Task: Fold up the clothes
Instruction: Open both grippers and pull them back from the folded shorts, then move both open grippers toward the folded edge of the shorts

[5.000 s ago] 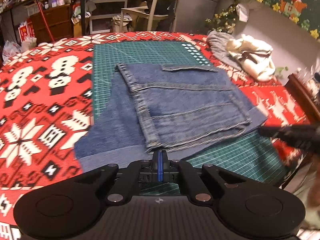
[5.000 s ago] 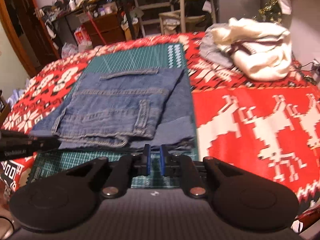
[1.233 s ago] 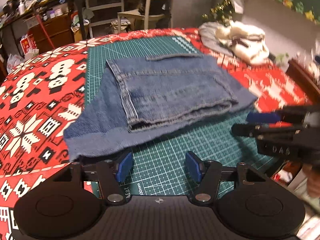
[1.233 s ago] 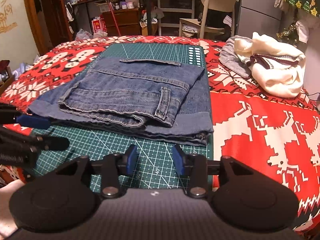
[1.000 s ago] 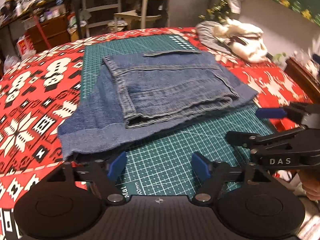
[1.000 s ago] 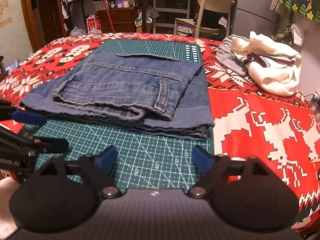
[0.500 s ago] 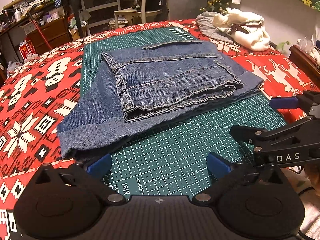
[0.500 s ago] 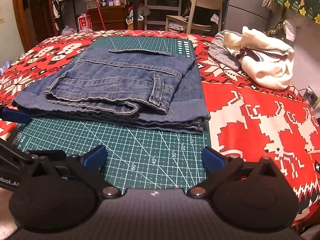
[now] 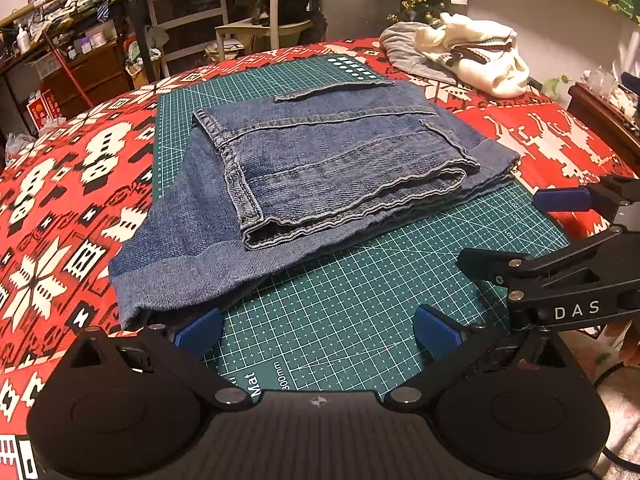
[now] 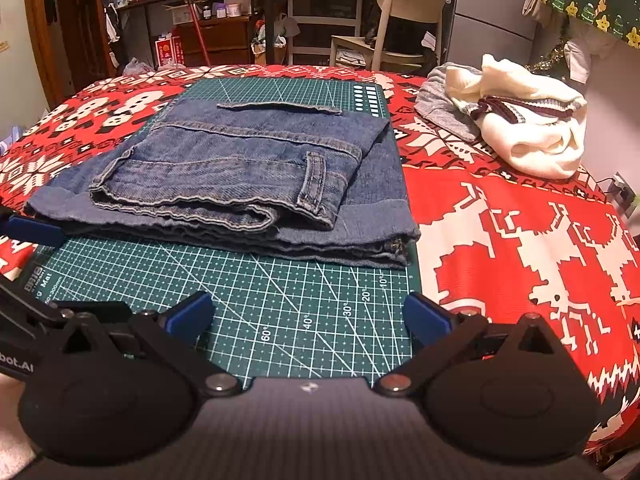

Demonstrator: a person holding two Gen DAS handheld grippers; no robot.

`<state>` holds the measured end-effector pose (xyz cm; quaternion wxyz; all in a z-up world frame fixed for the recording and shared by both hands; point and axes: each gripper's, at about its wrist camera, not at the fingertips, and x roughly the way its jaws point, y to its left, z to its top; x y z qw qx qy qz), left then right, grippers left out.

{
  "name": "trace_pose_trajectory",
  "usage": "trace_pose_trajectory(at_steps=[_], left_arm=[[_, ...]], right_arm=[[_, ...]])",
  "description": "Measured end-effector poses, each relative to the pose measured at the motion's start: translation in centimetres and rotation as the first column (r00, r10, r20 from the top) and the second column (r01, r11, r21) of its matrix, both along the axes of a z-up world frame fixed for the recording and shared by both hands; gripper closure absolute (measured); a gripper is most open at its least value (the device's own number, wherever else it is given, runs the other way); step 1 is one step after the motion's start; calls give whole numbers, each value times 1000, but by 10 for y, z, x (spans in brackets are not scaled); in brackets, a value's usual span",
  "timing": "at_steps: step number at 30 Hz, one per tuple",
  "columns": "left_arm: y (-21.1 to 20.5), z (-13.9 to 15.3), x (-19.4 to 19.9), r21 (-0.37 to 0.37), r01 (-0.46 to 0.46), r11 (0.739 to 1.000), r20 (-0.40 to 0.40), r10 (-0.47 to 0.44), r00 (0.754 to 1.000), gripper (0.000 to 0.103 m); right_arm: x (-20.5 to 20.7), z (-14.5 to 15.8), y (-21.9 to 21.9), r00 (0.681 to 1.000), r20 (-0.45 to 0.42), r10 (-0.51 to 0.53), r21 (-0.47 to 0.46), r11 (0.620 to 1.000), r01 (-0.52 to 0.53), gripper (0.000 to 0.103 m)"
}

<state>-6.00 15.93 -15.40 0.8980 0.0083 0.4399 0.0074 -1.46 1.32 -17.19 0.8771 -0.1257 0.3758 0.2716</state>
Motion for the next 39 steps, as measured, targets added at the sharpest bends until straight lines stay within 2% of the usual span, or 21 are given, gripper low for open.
trace_pose_trajectory(at_steps=[4, 27, 29, 31, 33, 37, 39], left_arm=[[0, 1, 4, -2, -6, 1000, -16, 6, 1000, 0], [0, 1, 1, 3, 4, 1000, -2, -4, 1000, 0], [1, 3, 0, 9, -3, 1000, 1, 3, 1000, 7], [4, 6, -2, 13, -10, 1000, 7, 10, 1000, 9], [8, 11, -4, 8, -19, 1000, 17, 19, 1000, 9], [21, 29, -11, -49, -44, 998, 68, 47, 997, 9], [27, 38, -15, -71, -45, 996, 99, 52, 994, 9]], right_arm=[[0, 0, 0, 1000, 4, -4, 4, 1000, 4, 1], [2, 2, -1, 1000, -5, 10, 2, 1000, -10, 1], [2, 5, -5, 1000, 5, -1, 20, 1000, 1, 1], [0, 13, -13, 1000, 22, -11, 65, 998, 10, 3], [2, 20, -21, 1000, 28, -12, 96, 995, 10, 12], [9, 30, -33, 1000, 11, -22, 143, 990, 21, 16], [13, 33, -38, 1000, -1, -28, 165, 986, 28, 23]])
